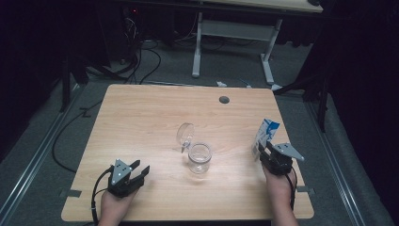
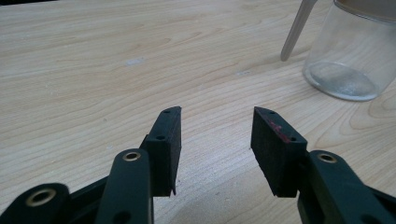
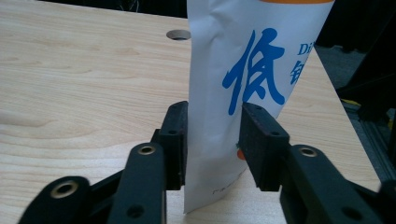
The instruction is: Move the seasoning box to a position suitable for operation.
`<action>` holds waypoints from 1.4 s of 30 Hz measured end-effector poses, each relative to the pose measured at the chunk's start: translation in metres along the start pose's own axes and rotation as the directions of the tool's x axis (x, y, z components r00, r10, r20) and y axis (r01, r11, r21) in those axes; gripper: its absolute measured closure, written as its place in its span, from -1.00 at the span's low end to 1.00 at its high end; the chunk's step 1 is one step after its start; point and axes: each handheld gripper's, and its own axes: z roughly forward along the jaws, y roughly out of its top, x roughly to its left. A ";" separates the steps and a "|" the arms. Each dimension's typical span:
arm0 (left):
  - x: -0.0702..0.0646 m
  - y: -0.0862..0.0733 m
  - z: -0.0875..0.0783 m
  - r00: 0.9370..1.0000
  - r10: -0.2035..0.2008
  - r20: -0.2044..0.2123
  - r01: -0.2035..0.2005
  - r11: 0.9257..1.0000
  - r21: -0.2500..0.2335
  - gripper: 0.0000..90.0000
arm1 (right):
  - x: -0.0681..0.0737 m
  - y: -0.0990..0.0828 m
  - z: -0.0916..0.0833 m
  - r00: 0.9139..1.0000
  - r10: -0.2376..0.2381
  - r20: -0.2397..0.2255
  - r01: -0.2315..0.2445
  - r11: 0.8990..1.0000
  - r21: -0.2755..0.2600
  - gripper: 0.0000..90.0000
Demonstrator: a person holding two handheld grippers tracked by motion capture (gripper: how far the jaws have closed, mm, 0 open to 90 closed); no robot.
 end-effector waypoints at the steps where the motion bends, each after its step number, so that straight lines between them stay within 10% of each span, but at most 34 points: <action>1: 0.000 0.000 0.000 1.000 0.000 -0.001 0.000 1.000 -0.001 0.19 | 0.000 0.000 0.000 1.000 0.000 0.000 0.000 1.000 0.000 0.47; 10: -0.001 0.000 0.000 1.000 0.001 0.000 -0.001 1.000 0.000 0.19 | -0.010 -0.005 -0.006 1.000 0.002 0.009 -0.002 1.000 -0.009 0.97; 19: -0.001 -0.001 0.001 1.000 0.000 -0.004 0.000 1.000 0.002 0.19 | -0.022 -0.012 -0.016 1.000 0.006 -0.026 -0.006 1.000 -0.018 1.00; 27: 0.000 -0.001 0.001 1.000 -0.008 0.006 0.008 1.000 0.010 0.18 | -0.027 -0.013 -0.014 0.995 0.054 -0.083 -0.056 0.998 -0.012 0.47; 42: 0.002 -0.002 0.002 1.000 -0.012 0.017 0.012 1.000 0.021 0.14 | -0.032 -0.006 -0.001 0.996 0.027 -0.080 -0.029 0.999 -0.015 0.28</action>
